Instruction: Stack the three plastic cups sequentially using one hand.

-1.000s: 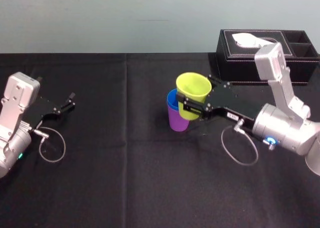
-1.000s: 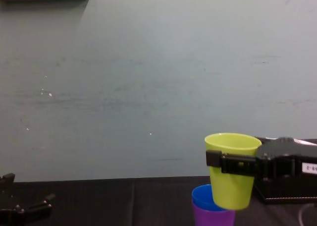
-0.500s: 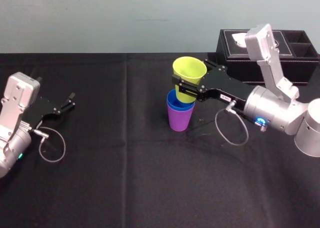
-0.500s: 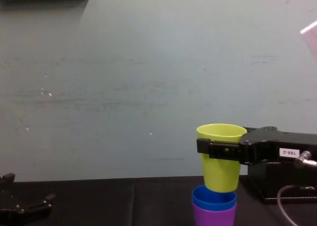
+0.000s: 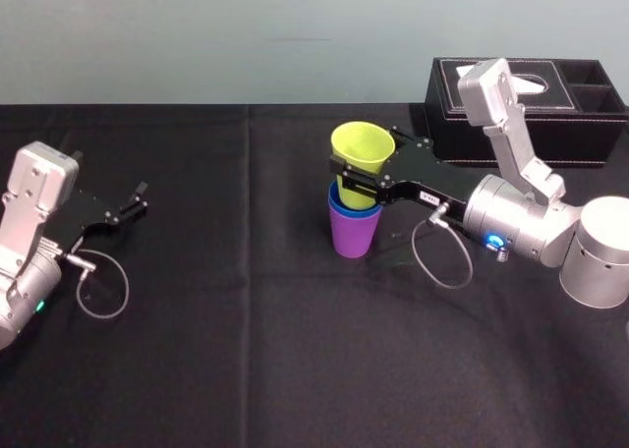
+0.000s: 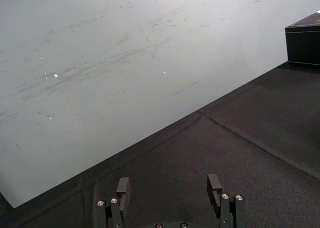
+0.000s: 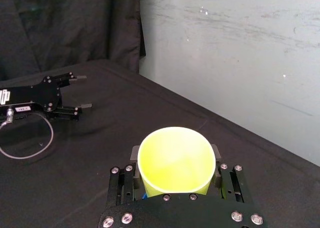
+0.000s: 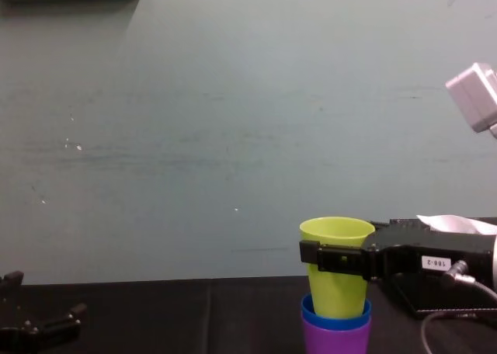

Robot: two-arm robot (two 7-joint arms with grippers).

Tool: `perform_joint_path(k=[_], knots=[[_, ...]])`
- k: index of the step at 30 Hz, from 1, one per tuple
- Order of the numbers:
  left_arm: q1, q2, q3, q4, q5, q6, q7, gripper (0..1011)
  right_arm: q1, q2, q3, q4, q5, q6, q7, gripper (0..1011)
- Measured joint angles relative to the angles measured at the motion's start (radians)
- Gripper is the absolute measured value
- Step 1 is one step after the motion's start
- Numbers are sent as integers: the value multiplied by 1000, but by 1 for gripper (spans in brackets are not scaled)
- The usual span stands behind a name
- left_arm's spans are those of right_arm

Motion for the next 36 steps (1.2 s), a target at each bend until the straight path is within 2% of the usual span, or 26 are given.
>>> perform_joint_path(k=[36], knots=[[0, 0, 0, 0, 0, 0, 0, 1011, -3, -50, -9, 118, -43, -61, 9, 754]])
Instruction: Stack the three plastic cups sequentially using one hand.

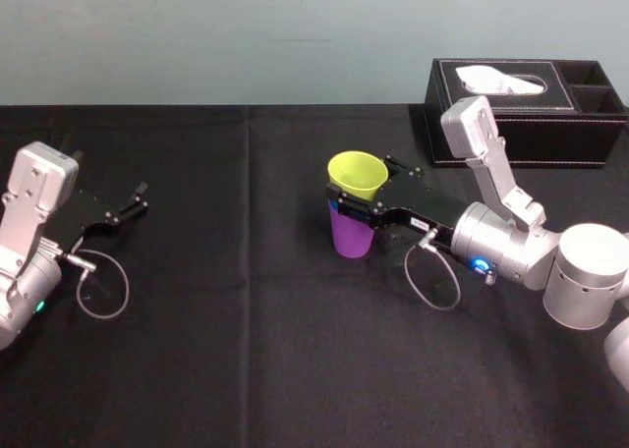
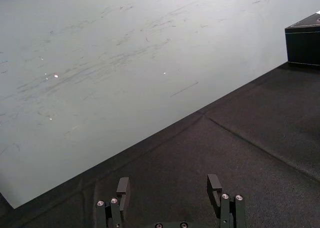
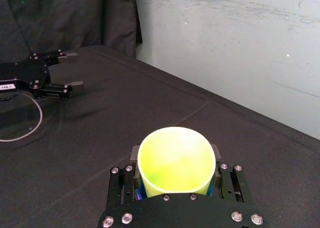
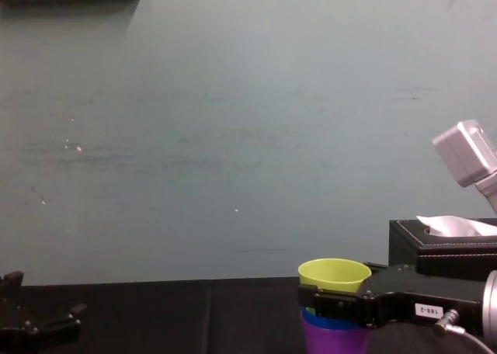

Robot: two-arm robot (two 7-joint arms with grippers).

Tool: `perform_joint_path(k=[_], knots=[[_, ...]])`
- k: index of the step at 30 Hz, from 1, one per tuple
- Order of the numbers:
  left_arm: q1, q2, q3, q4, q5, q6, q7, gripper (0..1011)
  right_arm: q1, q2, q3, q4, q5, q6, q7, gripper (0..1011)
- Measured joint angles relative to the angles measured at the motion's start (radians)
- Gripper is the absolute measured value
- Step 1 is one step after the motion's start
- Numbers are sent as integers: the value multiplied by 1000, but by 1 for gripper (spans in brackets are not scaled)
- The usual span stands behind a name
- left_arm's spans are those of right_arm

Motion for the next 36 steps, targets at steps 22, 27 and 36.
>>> perform_joint_path(k=[22, 27, 36], knots=[[0, 0, 0, 0, 0, 0, 0, 1011, 0, 2, 0, -3, 1, 0, 0, 1003], [0, 0, 0, 0, 0, 0, 0, 1011, -5, 4, 3, -14, 1, -3, 0, 1003], [0, 0, 0, 0, 0, 0, 0, 1011, -56, 27, 47, -94, 15, -5, -33, 1003]])
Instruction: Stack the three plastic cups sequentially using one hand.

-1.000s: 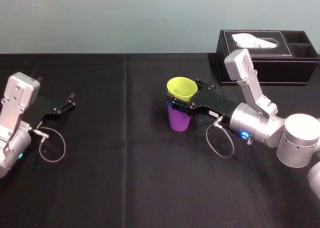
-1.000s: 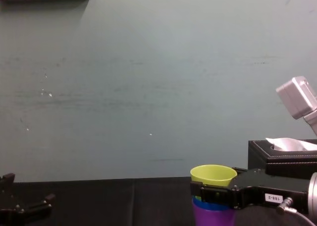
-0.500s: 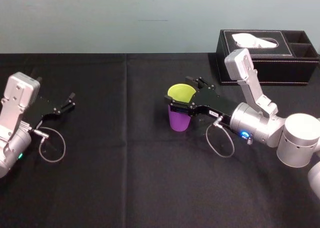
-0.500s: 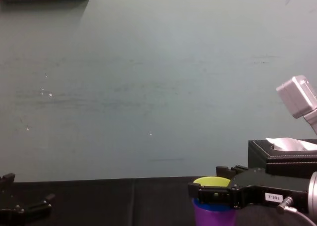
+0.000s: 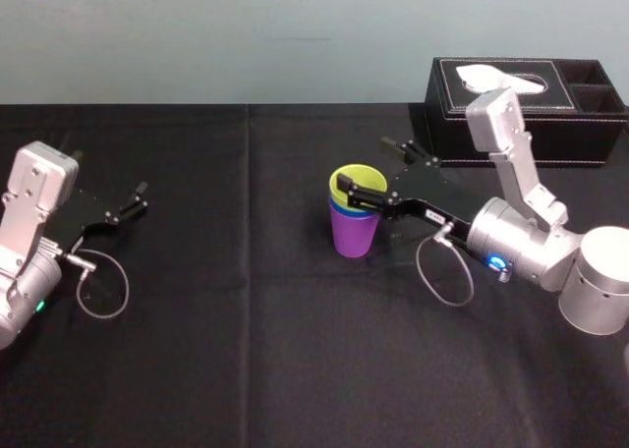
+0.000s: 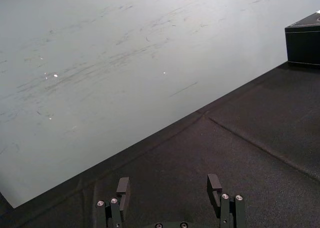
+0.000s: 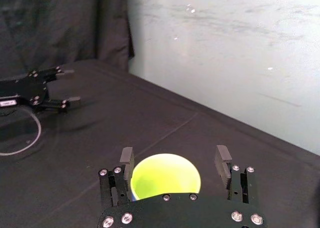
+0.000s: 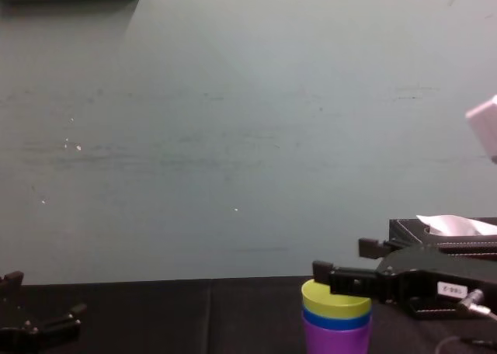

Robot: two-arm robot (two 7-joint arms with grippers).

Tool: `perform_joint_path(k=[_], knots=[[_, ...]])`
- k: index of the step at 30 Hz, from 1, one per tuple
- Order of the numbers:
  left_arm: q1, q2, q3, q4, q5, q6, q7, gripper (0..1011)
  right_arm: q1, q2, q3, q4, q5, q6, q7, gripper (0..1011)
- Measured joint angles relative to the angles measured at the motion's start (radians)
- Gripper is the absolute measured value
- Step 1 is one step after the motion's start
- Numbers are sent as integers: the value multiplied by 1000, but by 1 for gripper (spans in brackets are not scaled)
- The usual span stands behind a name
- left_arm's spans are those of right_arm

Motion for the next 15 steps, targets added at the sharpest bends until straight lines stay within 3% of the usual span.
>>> perform_joint_path(k=[7, 10, 15], knots=[[0, 0, 0, 0, 0, 0, 0, 1011, -81, 11, 62, -83, -14, 7, -113, 1003], [0, 0, 0, 0, 0, 0, 0, 1011, -137, 1, 102, -122, -49, 32, -231, 1003], [0, 0, 0, 0, 0, 0, 0, 1011, -191, -27, 132, -140, -120, 46, -375, 1003]])
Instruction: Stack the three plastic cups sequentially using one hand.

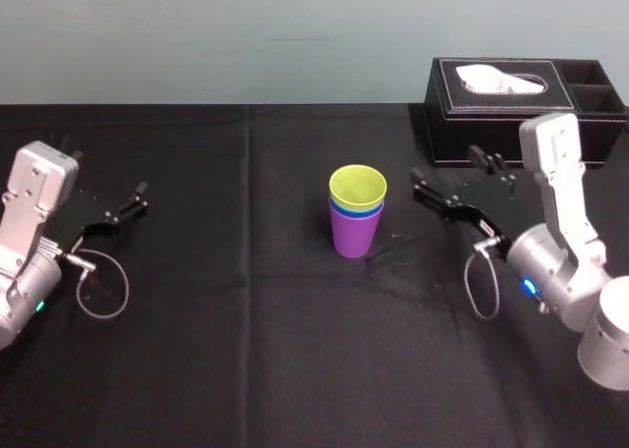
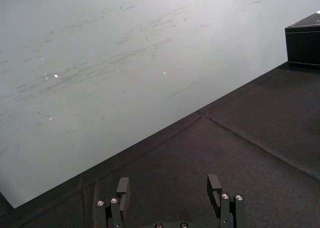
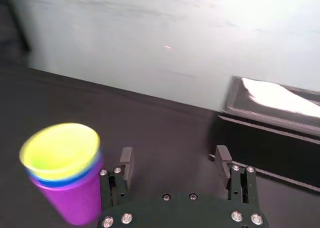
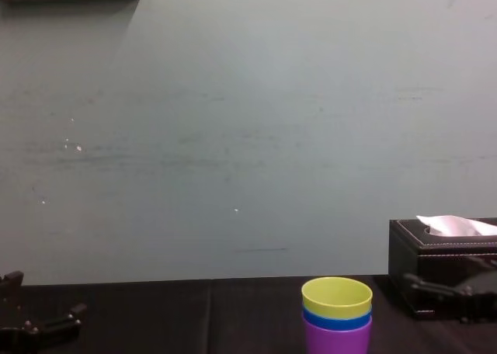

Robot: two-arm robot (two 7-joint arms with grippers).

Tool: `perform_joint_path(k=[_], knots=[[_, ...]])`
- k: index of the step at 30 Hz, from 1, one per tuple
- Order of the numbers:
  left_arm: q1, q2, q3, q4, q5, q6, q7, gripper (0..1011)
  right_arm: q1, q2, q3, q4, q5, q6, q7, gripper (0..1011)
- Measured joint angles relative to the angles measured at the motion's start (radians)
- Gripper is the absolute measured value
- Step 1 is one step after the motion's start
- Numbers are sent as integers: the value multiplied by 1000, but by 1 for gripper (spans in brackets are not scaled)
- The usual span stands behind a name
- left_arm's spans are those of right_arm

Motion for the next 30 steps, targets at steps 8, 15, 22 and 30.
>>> perform_joint_path(k=[8, 15, 22, 30], knots=[[0, 0, 0, 0, 0, 0, 0, 1011, -28, -32, 9, 18, -68, -2, -73, 1003], [0, 0, 0, 0, 0, 0, 0, 1011, -26, -41, 8, 35, -77, 12, -61, 1003], [0, 0, 0, 0, 0, 0, 0, 1011, -26, -41, 7, 34, -78, 10, -61, 1003], [0, 0, 0, 0, 0, 0, 0, 1012, -26, -40, 7, 32, -77, 8, -62, 1003]])
